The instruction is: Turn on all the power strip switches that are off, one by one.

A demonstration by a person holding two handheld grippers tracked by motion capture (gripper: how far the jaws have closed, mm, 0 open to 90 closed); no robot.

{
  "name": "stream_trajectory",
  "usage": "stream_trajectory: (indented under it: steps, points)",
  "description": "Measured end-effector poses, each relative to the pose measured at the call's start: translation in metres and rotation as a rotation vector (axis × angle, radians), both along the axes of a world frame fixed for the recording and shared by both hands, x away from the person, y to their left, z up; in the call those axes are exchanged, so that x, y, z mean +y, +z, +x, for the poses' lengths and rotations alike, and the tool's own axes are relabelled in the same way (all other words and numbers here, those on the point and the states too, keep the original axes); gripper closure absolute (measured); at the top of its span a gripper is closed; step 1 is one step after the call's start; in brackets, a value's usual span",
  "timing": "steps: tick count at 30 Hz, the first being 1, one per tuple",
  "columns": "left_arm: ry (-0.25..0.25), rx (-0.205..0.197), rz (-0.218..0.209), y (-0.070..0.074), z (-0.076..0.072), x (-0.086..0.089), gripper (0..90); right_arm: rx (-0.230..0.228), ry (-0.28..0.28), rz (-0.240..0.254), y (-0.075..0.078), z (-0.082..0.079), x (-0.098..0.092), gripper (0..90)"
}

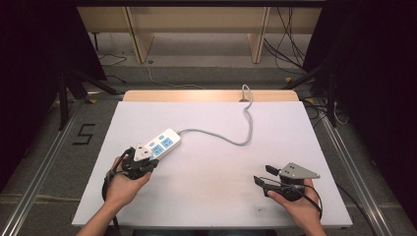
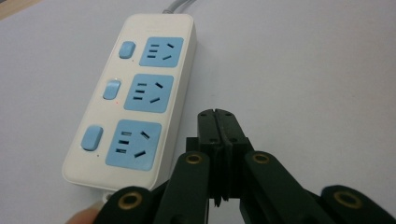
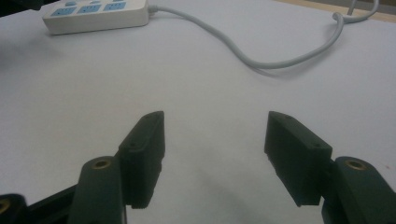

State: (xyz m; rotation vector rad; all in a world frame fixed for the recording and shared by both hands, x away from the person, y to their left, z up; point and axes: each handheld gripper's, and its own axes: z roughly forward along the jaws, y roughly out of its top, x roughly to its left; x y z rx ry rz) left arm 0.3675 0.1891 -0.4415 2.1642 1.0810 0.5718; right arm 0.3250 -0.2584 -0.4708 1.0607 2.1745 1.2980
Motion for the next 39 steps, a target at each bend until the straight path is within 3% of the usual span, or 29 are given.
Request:
stream_trajectory:
  steps: [10, 18, 39]
  points:
    - [0.030, 0.012, 0.006, 0.010, 0.016, -0.001, 89.6, 0.005, 0.002, 0.000, 0.000, 0.000, 0.000, 39.0]
    - [0.027, 0.017, 0.033, 0.013, 0.028, -0.005, 89.6, 0.004, 0.006, -0.005, 0.000, 0.000, 0.001, 39.0]
    - [0.042, 0.037, 0.053, 0.020, 0.056, -0.005, 89.7, 0.005, 0.005, -0.003, -0.001, 0.000, 0.000, 39.0]
